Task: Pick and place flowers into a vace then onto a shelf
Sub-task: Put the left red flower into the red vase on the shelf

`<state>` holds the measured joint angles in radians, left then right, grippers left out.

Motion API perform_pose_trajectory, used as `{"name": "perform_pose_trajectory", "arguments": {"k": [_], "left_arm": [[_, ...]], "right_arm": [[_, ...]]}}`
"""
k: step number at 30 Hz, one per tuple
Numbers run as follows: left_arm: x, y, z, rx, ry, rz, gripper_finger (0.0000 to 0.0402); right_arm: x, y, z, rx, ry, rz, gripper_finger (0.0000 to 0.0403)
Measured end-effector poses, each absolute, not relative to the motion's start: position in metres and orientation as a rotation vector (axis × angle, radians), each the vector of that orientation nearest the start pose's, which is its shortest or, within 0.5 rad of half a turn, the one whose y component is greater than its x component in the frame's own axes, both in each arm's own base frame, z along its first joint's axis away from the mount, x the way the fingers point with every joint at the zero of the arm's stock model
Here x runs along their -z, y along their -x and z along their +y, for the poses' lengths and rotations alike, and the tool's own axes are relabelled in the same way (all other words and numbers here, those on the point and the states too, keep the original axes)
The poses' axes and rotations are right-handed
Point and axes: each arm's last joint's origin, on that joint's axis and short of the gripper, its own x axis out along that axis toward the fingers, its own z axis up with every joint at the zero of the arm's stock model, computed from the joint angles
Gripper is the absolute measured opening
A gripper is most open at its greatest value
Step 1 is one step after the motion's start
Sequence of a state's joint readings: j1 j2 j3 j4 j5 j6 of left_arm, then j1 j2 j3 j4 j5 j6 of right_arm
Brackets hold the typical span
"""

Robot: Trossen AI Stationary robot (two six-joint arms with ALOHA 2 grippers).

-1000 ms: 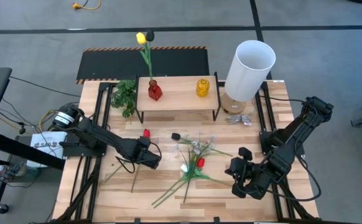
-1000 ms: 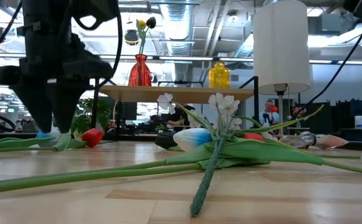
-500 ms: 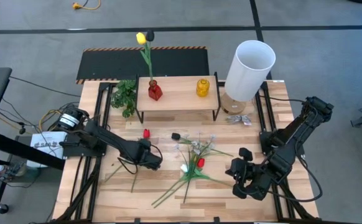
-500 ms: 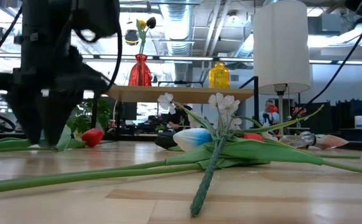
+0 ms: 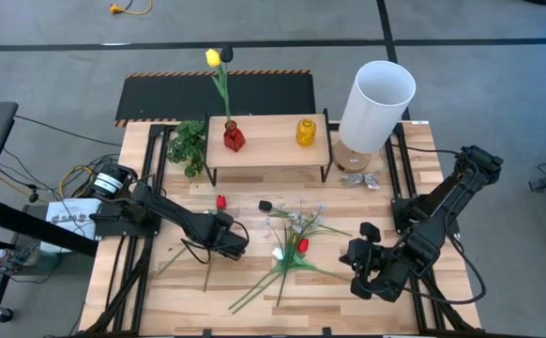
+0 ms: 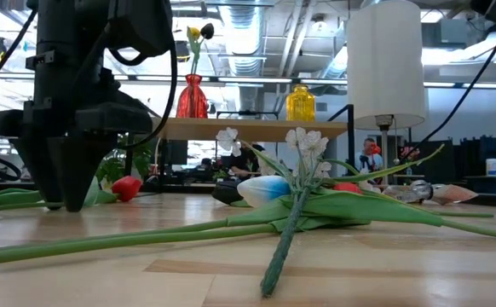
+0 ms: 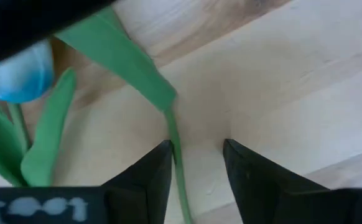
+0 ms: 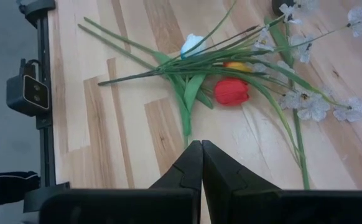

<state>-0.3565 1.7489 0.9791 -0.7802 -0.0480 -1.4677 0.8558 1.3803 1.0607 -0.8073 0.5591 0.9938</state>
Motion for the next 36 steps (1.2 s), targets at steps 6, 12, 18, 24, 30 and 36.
{"name": "perform_pose_trajectory", "arguments": {"k": [6, 12, 18, 24, 30, 36], "left_arm": [[-0.139, -0.270, -0.099, -0.854, 0.847, 1.336, 0.0081], [-0.139, -0.270, -0.100, -0.815, 0.819, 1.353, 0.0030], [-0.141, -0.270, -0.101, -0.706, 0.734, 1.454, 0.0005], [-0.157, -0.279, -0.107, -0.594, 0.714, 1.482, 0.0002], [-0.186, -0.299, -0.115, -0.422, 0.686, 1.433, 0.0001], [-0.222, -0.318, -0.124, -0.134, 0.619, 1.398, 0.0001]], "right_arm": [[-0.259, -0.183, 0.187, 0.175, -0.192, 0.859, 0.0000], [-0.259, -0.183, 0.187, 0.175, -0.192, 0.859, 0.0000], [-0.260, -0.183, 0.187, 0.177, -0.181, 0.852, 0.0000], [-0.260, -0.183, 0.187, 0.178, -0.178, 0.849, 0.0000], [-0.260, -0.183, 0.187, 0.170, -0.163, 0.848, 0.0000], [-0.260, -0.183, 0.187, 0.166, -0.154, 0.849, 0.0000]]}}
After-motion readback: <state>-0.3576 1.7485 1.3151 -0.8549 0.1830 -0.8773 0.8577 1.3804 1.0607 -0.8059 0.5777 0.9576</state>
